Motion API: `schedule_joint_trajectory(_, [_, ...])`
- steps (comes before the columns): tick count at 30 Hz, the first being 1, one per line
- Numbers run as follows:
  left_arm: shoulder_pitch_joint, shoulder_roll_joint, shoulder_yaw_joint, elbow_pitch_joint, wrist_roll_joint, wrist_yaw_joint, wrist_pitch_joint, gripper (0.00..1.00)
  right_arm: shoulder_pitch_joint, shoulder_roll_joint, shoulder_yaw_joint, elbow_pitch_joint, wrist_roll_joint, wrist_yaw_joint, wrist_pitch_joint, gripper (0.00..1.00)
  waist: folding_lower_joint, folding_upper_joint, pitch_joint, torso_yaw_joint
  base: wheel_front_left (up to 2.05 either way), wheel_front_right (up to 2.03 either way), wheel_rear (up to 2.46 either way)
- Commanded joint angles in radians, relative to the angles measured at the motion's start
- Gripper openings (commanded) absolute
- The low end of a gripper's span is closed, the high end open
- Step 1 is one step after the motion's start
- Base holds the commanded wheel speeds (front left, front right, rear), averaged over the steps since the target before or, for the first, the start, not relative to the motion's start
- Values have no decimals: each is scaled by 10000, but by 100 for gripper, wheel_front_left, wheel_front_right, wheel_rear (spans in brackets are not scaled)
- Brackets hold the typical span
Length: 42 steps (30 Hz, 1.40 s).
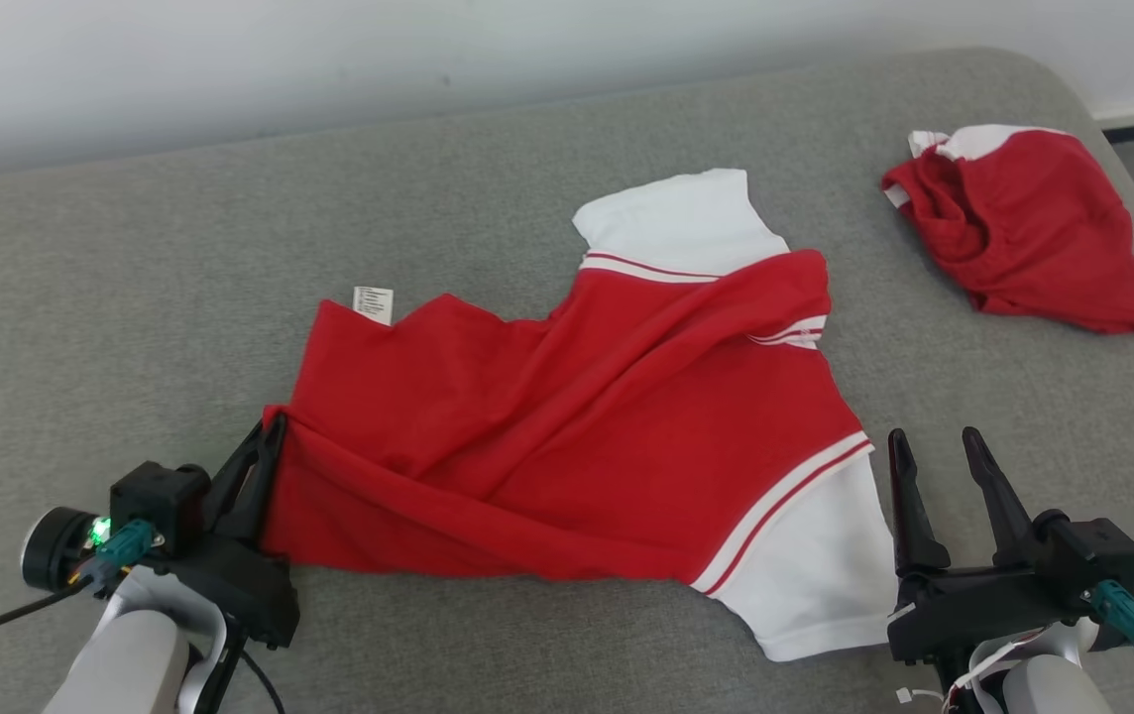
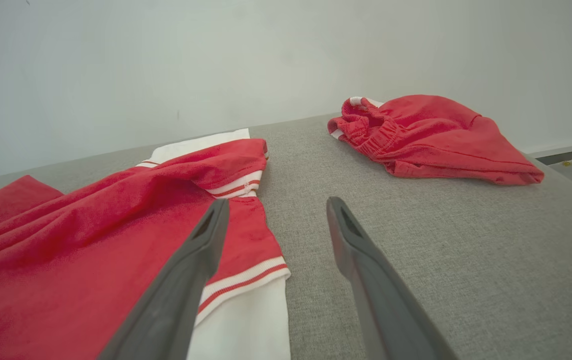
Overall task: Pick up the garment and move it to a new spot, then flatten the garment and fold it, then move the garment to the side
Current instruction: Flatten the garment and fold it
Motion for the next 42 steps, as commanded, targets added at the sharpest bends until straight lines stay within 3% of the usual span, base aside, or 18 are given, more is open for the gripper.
schedule_joint_trajectory(1, [-239,-68,-70,291,-61,-12,-76,0,-59,58,-42,3,-41,-28,-1,100,-1,-1,276,-268,0,0,0])
schedule_joint_trajectory(3, [-437,-164,-95,473,54,-2,-100,48,-8,87,-101,31,-95,-28,-1,100,-1,-1,227,-199,0,0,0])
schedule_joint_trajectory(4, [-500,-250,-17,428,92,-2,-106,100,17,99,-100,45,-114,-28,-1,100,-1,-1,199,-149,0,0,0])
schedule_joint_trajectory(14, [697,-862,937,-1123,843,216,-96,100,293,53,-184,68,-75,-28,-1,100,-1,-1,-282,548,0,0,0])
schedule_joint_trajectory(21, [1949,-979,1438,-2242,1275,175,-97,100,478,68,-200,-7,-44,-28,-1,100,-1,-1,-404,952,0,0,0])
schedule_joint_trajectory(42, [1476,-1015,1103,-474,1020,-12,-99,100,315,-138,-43,-140,-2,-28,-1,100,-1,-1,-89,349,0,0,0])
